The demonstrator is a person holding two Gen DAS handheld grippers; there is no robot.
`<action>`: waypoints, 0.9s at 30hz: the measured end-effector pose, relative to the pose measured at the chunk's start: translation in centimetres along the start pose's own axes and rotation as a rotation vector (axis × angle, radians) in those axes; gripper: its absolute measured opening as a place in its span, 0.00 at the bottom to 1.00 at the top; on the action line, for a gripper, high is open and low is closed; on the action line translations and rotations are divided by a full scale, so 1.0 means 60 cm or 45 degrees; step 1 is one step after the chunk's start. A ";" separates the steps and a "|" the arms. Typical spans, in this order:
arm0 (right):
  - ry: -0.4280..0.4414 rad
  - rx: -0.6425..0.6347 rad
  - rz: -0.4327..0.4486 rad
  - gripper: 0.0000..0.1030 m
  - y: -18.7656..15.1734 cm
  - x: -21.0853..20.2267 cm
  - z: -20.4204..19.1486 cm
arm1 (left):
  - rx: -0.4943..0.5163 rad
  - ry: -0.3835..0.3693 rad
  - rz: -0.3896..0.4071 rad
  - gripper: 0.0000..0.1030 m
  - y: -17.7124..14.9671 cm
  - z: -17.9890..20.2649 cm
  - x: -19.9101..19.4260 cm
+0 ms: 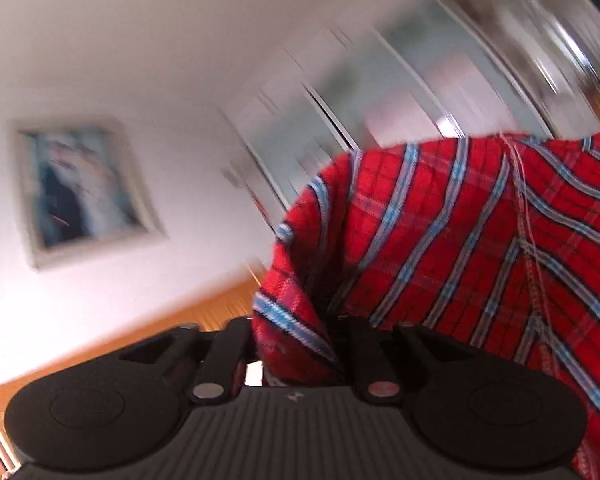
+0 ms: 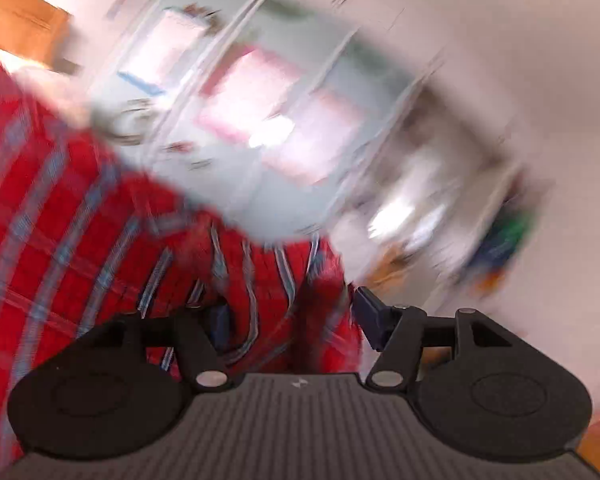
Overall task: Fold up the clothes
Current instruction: 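Lower the red plaid shirt onto the quilt with both grippers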
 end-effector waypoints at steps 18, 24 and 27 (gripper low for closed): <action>0.373 1.176 -0.701 0.68 -0.589 -0.441 0.077 | -0.696 -0.517 -0.409 0.73 -0.407 -0.106 -0.401; 0.685 1.229 -0.720 0.68 -0.575 -0.472 -0.020 | -1.046 -0.811 -0.626 0.70 -0.454 -0.052 -0.440; 0.786 1.299 -0.761 0.68 -0.562 -0.456 -0.079 | -1.023 -0.797 -0.720 0.71 -0.458 -0.050 -0.446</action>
Point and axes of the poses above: each gripper's, at about its wrist camera, not at the fingertips, and x roughly the way its jaws point, z to its right, y to its top, the point moved 6 cm from there along x, roughly the way its jaws point, and after that the axes turned 11 degrees about -y, right-handed, at the moved point
